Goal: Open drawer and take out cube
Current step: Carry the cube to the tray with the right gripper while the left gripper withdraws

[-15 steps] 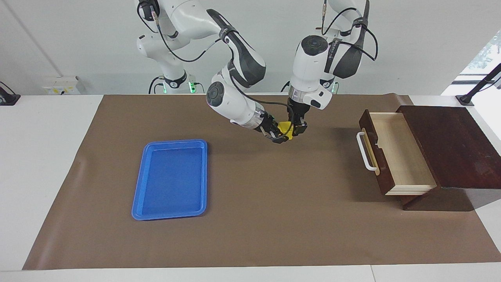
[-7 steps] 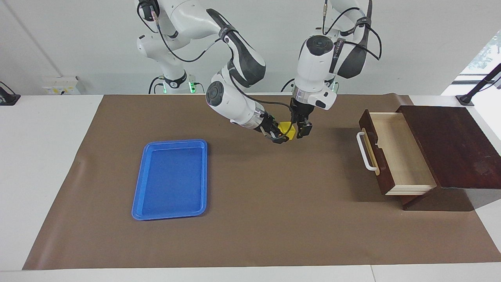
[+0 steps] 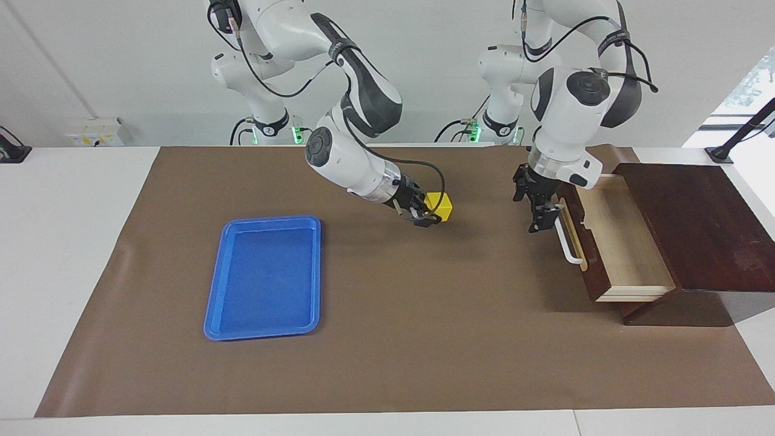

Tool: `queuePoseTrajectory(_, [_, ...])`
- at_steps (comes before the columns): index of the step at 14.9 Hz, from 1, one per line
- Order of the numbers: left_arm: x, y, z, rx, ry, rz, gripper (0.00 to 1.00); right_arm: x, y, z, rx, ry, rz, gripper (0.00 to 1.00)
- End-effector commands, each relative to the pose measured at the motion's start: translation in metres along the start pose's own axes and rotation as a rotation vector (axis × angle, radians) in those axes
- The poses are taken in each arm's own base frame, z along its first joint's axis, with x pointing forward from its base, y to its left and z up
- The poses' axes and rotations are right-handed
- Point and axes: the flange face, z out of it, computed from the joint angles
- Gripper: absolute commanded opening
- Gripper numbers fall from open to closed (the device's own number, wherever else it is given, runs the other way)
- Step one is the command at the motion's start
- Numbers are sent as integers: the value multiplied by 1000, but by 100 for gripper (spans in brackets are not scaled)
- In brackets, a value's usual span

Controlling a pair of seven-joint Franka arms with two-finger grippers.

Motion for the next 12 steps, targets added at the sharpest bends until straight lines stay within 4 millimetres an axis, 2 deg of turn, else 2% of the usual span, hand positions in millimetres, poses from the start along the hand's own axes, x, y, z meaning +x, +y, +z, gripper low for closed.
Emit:
queuePoseTrajectory(1, [25, 9, 21, 15, 58, 129, 100, 50, -27, -46, 26, -41, 94, 0])
queuePoseTrajectory(3, [54, 17, 23, 16, 59, 167, 100, 92, -34, -81, 39, -49, 125, 0])
queuePoseTrajectory(4, [63, 19, 24, 14, 62, 172, 100, 104, -34, -91, 23, -56, 115, 0])
queuePoseTrajectory(6, [75, 23, 34, 23, 80, 210, 100, 144, -32, -118, 25, -58, 139, 0])
queuePoseTrajectory(9, [100, 32, 34, 19, 129, 224, 100, 203, -18, -155, 2, -84, 173, 0])
queuePoseTrajectory(10, [114, 38, 30, 9, 129, 199, 100, 224, -12, -164, 12, -85, 205, 0])
queuePoseTrajectory(11, [128, 43, 30, 4, 129, 176, 100, 239, -5, -171, 11, -86, 218, 0])
queuePoseTrajectory(12, [140, 44, 29, -8, 129, 168, 100, 244, 1, -173, -30, -87, 203, 0])
